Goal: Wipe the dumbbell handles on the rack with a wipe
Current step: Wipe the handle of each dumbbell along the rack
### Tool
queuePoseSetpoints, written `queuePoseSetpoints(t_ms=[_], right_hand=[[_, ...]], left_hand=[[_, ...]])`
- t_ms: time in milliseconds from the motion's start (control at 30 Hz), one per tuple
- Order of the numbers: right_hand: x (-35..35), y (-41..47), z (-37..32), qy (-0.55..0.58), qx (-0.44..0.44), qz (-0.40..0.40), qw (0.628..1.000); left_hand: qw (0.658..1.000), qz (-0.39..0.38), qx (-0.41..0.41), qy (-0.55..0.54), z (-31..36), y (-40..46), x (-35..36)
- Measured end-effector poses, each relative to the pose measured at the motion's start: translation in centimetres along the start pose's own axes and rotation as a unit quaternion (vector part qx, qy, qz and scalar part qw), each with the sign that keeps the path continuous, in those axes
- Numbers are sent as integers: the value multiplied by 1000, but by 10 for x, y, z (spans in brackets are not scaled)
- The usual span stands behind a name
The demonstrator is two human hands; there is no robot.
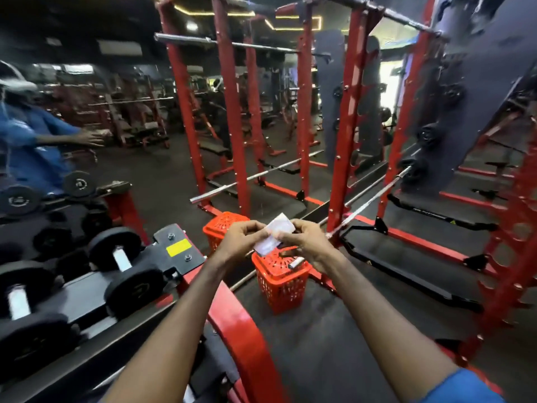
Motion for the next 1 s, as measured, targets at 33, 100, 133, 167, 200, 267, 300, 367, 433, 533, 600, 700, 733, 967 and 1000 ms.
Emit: queuePoseSetpoints(t_ms=[33, 100, 133, 167, 200, 267, 300, 367, 433, 533, 600, 700, 733, 967, 1000], right_hand=[[-16, 28, 6, 15, 5, -6, 1000], [-30, 62, 12, 26, 4, -5, 1000], [-40, 86, 16, 22, 3, -23, 999], [-48, 104, 19, 9, 1, -39, 999], [-58, 131, 24, -11, 5, -68, 998], [-66, 162, 27, -37, -6, -101, 994], [-70, 182, 25, -39, -12, -126, 991], [-76, 216, 25, -17, -7, -173, 985], [-73, 241, 26, 11, 13, -211, 977], [-64, 284, 36, 29, 22, -255, 966], [-51, 308, 42, 36, 21, -282, 958], [-20, 338, 50, 15, 9, -343, 939], [-8, 348, 53, -6, -3, -365, 931], [101, 414, 68, 40, 23, -464, 885], [117, 418, 68, 51, 36, -487, 871]], left_hand=[[999, 33, -7, -8, -12, 23, -1], [998, 65, -12, -12, -25, 46, -5], [996, 85, -19, -12, -35, 62, -8], [994, 105, -36, -12, -42, 75, -11], [989, 136, -56, -24, -52, 91, -17], [981, 166, -93, -37, -63, 104, -30], [977, 181, -103, -48, -67, 113, -36], [967, 226, -104, -63, -65, 128, -50], [954, 271, -99, -80, -63, 135, -65], [942, 302, -107, -101, -70, 140, -86], [936, 321, -110, -93, -77, 133, -99], [915, 383, -117, -51, -90, 122, -120], [908, 400, -122, -34, -96, 118, -128], [863, 483, -145, -17, -131, 74, -200], [850, 503, -153, -30, -134, 64, -209]])
Point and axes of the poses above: each hand's wrist, its own y-axis towards the middle knuckle, its own x-axis out of the palm, z = x × y, the point moved 4 cm from there along y, towards the middle knuckle, and after that the axes turned 12 degrees about -z, right-handed, at the moved point
